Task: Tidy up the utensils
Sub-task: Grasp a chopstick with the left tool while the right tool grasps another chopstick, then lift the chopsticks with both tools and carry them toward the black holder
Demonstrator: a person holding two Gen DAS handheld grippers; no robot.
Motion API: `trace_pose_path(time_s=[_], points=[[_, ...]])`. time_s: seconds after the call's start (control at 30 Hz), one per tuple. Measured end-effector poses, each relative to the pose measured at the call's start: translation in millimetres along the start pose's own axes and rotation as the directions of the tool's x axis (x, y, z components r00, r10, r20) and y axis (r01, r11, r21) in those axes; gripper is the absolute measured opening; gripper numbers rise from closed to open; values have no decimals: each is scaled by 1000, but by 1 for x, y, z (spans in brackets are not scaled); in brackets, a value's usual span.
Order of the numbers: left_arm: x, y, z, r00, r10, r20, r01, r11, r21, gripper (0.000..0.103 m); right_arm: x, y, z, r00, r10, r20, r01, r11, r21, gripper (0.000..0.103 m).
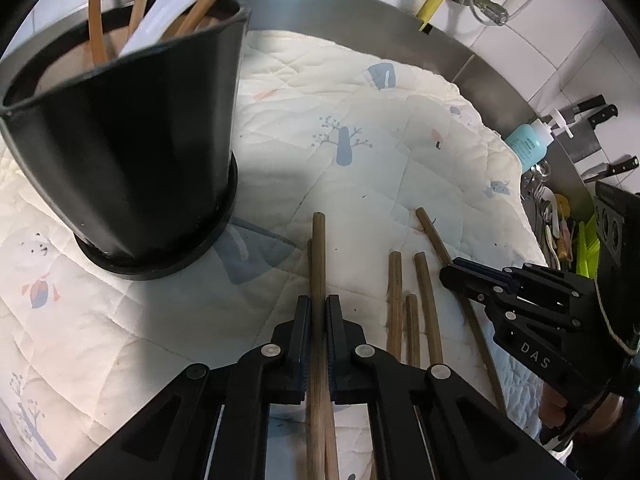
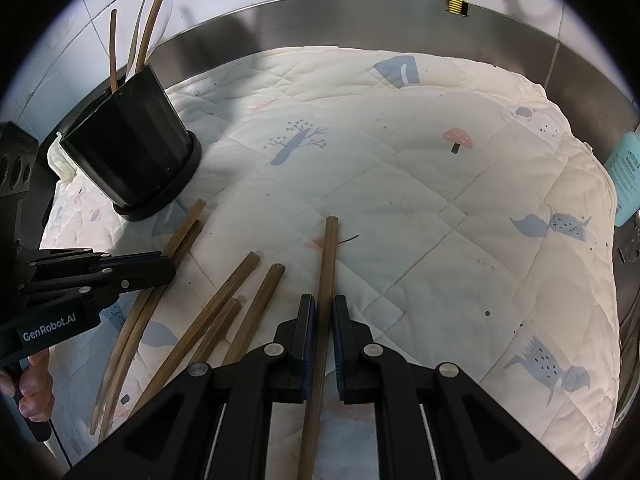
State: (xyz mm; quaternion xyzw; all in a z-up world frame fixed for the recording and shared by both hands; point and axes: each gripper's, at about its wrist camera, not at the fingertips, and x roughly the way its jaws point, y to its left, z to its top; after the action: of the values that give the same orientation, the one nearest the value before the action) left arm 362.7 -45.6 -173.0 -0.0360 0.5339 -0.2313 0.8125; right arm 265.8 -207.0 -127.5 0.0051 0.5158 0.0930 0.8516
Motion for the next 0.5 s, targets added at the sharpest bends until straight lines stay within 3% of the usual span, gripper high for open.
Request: trace_pose_path(time_s=[0.5], points=[[-63, -9, -1, 992, -47, 121, 40, 997, 59, 6, -20, 2, -2, 999, 22, 39, -22, 1000, 16, 9]])
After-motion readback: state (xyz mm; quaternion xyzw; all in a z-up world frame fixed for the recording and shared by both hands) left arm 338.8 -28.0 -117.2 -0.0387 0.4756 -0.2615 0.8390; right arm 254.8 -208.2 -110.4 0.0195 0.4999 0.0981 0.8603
